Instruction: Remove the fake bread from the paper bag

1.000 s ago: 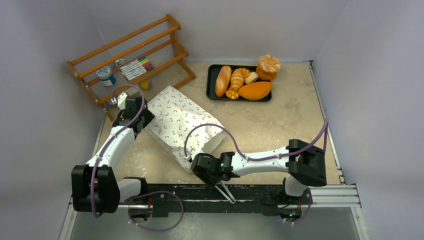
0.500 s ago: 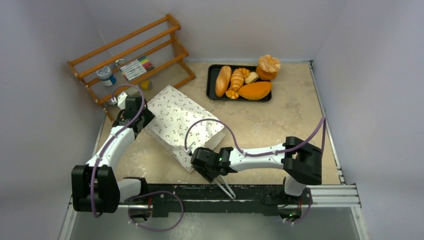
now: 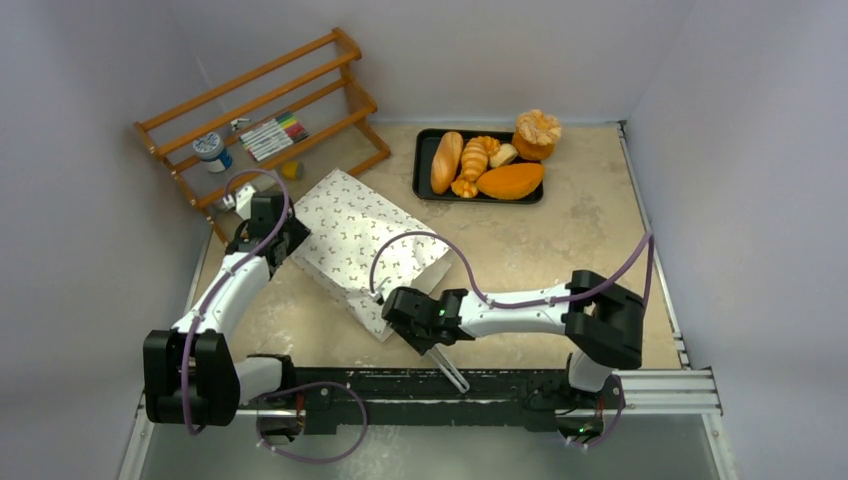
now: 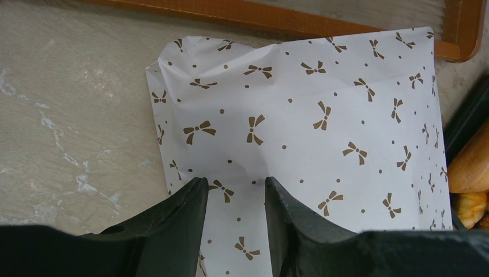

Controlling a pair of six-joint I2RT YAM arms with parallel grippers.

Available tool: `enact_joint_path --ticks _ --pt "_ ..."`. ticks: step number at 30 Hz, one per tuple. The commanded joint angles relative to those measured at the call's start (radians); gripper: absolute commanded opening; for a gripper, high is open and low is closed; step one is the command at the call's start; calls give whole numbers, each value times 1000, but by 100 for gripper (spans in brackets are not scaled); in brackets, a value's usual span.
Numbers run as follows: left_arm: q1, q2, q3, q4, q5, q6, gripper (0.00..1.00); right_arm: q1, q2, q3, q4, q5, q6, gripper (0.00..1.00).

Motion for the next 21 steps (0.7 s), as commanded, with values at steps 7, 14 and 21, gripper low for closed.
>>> enact_joint_path --ticks 7,14,21 --pt "6 -2 -2 29 10 3 41 -11 -52 6 7 -54 3 20" --pt "6 0 2 43 -1 -20 41 -11 -121 22 -85 -46 53 10" --pt "6 44 18 78 -18 -66 41 -10 -227 -7 -187 -58 123 6"
